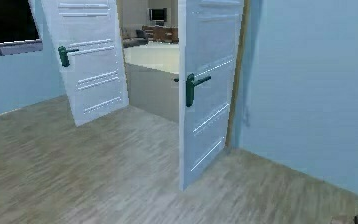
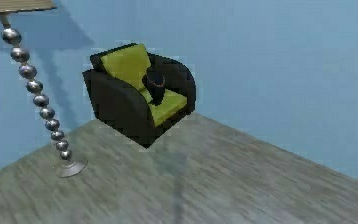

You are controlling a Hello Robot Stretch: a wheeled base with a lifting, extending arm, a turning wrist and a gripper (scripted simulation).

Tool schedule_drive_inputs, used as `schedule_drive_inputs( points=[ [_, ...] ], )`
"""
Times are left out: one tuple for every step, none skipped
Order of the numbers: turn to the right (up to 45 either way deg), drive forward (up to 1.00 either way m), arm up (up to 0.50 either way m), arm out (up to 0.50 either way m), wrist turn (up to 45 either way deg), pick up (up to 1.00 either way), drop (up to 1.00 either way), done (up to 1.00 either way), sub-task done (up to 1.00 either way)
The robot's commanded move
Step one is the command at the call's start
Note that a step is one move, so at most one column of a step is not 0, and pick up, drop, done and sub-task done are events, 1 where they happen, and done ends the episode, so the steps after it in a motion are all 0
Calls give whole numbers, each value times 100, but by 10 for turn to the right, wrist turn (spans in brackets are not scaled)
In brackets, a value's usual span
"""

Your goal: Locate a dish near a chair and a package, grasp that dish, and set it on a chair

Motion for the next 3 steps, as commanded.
schedule_drive_inputs(
  points=[
    [-450,0,0,0,0,0,0,0,0],
    [-60,0,0,0,0,0,0,0,0],
    [0,100,0,0,0,0,0,0,0]
  ],
)
